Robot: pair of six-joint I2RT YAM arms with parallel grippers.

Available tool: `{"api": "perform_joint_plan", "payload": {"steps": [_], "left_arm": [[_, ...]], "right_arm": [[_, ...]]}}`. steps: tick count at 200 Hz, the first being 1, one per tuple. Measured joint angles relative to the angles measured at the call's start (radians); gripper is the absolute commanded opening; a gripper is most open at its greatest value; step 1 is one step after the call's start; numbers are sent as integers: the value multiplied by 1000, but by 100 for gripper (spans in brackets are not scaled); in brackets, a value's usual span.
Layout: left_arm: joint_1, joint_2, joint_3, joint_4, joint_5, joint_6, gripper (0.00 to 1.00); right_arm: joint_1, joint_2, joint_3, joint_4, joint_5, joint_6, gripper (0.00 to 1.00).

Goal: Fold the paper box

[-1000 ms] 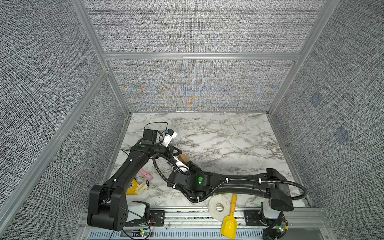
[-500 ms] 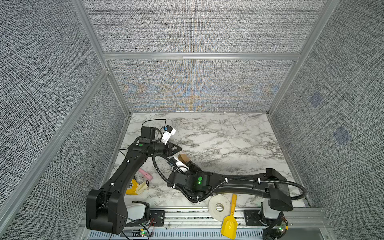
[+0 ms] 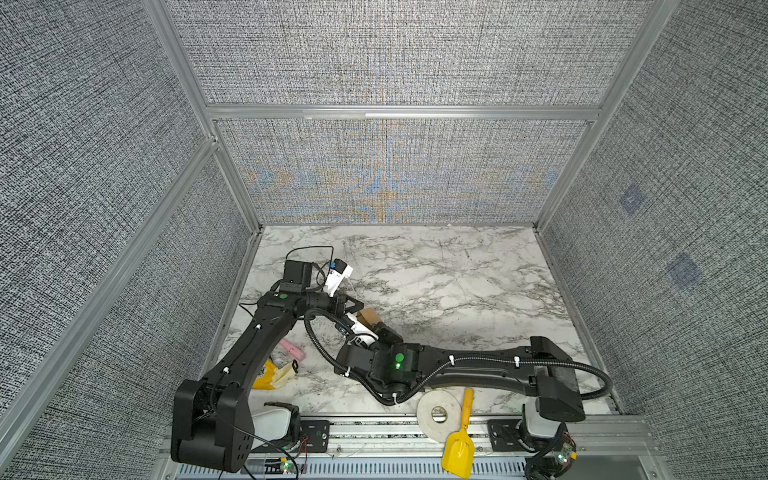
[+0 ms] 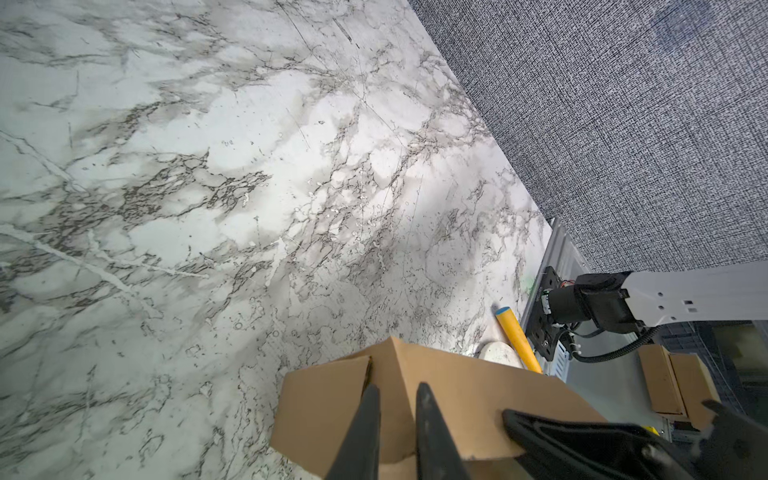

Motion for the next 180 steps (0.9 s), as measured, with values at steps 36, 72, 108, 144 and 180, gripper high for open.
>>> {"api": "perform_joint_plan", "payload": {"steps": [36, 72, 108, 144, 180], "left_arm": [[0, 0, -8, 0, -11, 22, 19], [-3, 3, -23, -13, -63, 37, 19], [-4, 3, -32, -17, -85, 51, 19], [0, 2, -6, -29, -88, 51, 20], [32, -24, 75, -42, -78, 26, 21]], "right_arm": [[2, 0, 0, 0, -3, 0, 8], [13, 4, 8, 0, -29, 10, 19], [19, 5, 13, -1, -42, 14, 21], [21, 5, 5, 5, -37, 14, 16], [18, 5, -13, 25, -26, 14, 14]]}}
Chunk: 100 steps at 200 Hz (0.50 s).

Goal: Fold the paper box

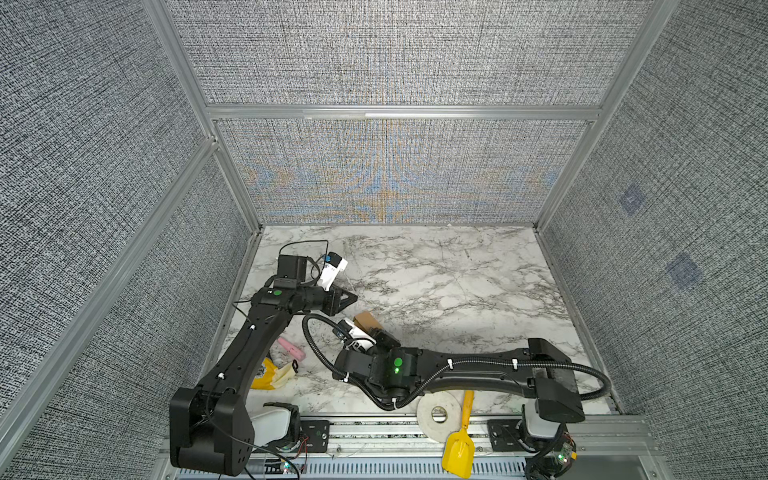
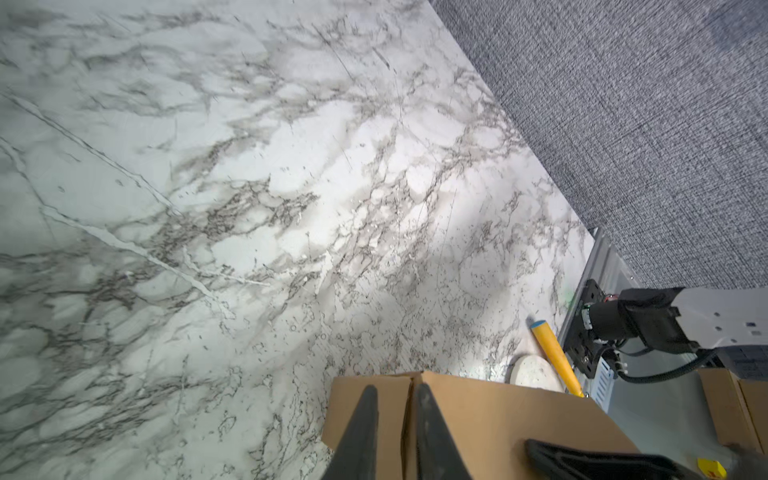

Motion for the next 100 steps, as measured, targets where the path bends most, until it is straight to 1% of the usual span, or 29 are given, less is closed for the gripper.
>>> {"api": "perform_joint_plan", "payload": {"steps": [32, 57, 86, 100], "left_arm": [[-11, -5, -56, -29, 16, 0, 21], [-24, 3, -64, -44, 20, 47, 21], [-27, 14, -82, -40, 2, 84, 21], [-28, 16, -97, -38, -19, 100, 21]], "right_arm": [[0, -1, -3, 5, 0, 0, 14], [0, -3, -5, 6, 0, 0, 14], [0, -3, -5, 8, -5, 0, 14], [0, -3, -5, 8, -6, 0, 16]]}}
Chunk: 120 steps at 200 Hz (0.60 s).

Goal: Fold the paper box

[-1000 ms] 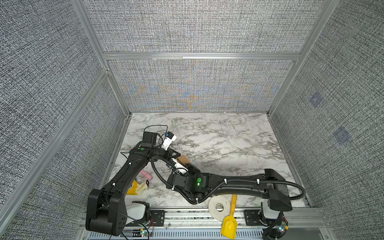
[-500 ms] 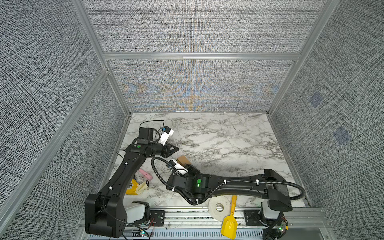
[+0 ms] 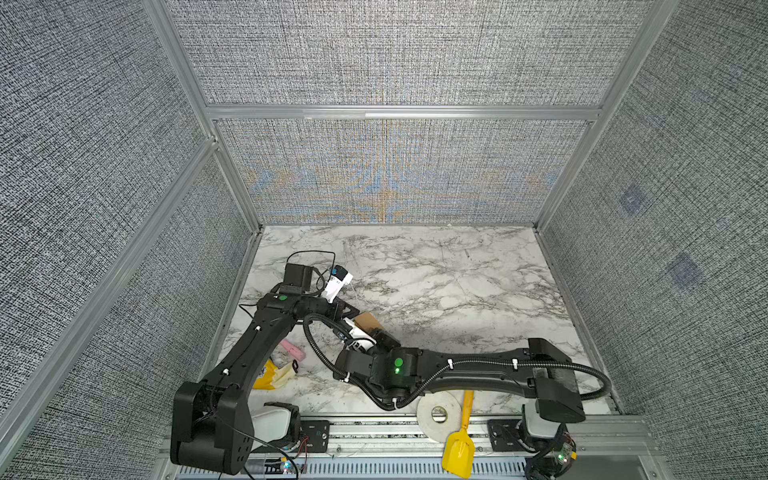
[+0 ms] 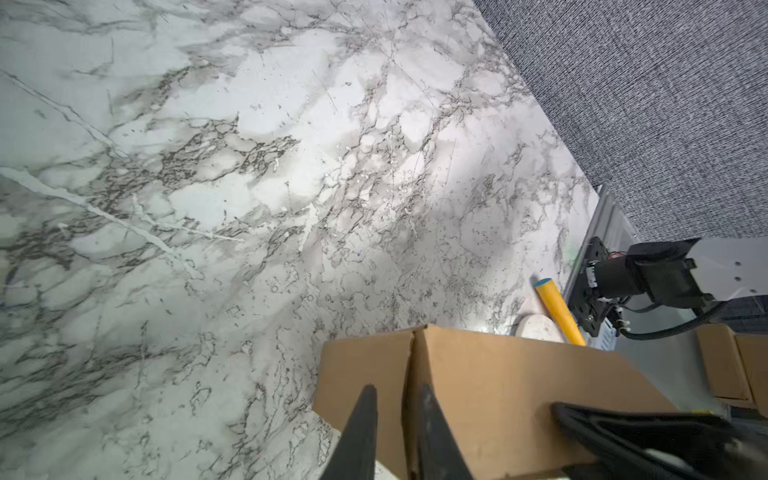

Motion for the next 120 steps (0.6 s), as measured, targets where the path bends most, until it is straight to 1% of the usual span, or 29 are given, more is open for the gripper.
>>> {"api": "perform_joint_plan", "payload": {"steps": [37, 57, 71, 89, 107, 120], "left_arm": [[-1, 7, -14, 22, -2, 8, 21], [-1, 11, -14, 28, 2, 8, 21], [-1, 11, -5, 22, -1, 8, 21], [6, 4, 39, -3, -6, 7, 22], [26, -14, 95, -13, -1, 2, 22], [32, -23, 108, -13, 14, 0, 22]], "right_arm": [[3, -3, 2, -3, -11, 0, 25], [6, -10, 2, -8, -22, 0, 24], [6, -15, -6, -5, -23, 0, 22], [6, -17, -16, 5, -19, 0, 20], [7, -17, -21, 13, -16, 0, 20], [7, -17, -21, 13, -16, 0, 20]]}}
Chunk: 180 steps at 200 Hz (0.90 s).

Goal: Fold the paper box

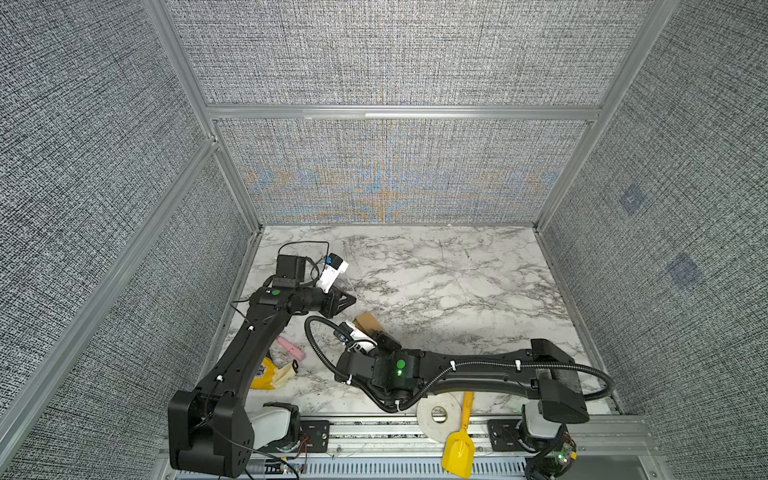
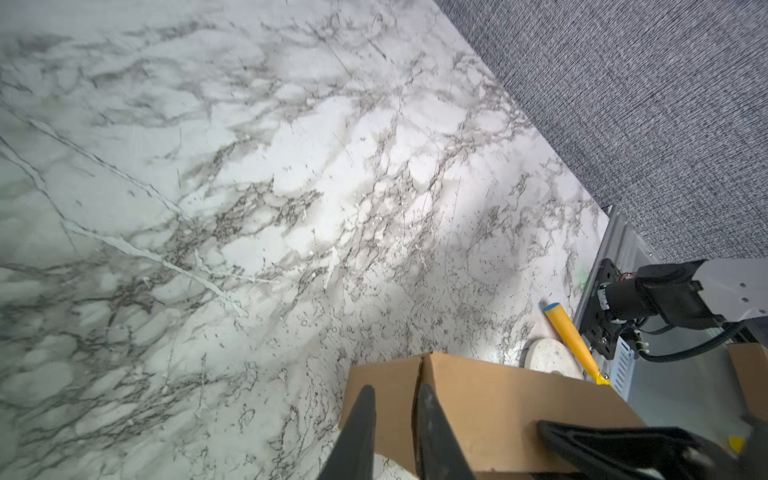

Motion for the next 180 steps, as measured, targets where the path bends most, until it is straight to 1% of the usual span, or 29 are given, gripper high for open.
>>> {"api": "perform_joint_plan", "payload": {"steps": [19, 39, 88, 128, 147, 163, 180], "left_arm": [[-11, 6, -35, -7, 25, 2, 23], [-37, 19, -73, -32, 33, 37, 23], [-50, 41, -96, -19, 29, 99, 23], [-53, 42, -107, 7, 27, 109, 23], [-53, 43, -108, 12, 29, 111, 23], [-53, 43, -109, 17, 28, 111, 23], [-53, 43, -109, 19, 28, 112, 23]], "right_arm": [[0, 0, 0, 2, 0, 0, 20], [0, 0, 0, 2, -1, 0, 20], [0, 0, 0, -1, -12, 0, 20], [2, -3, 7, -9, -14, 0, 28], [7, -18, 8, -14, -37, -1, 31], [12, -47, 7, -17, -53, -1, 32], [19, -112, -18, -2, -66, 6, 32]]}}
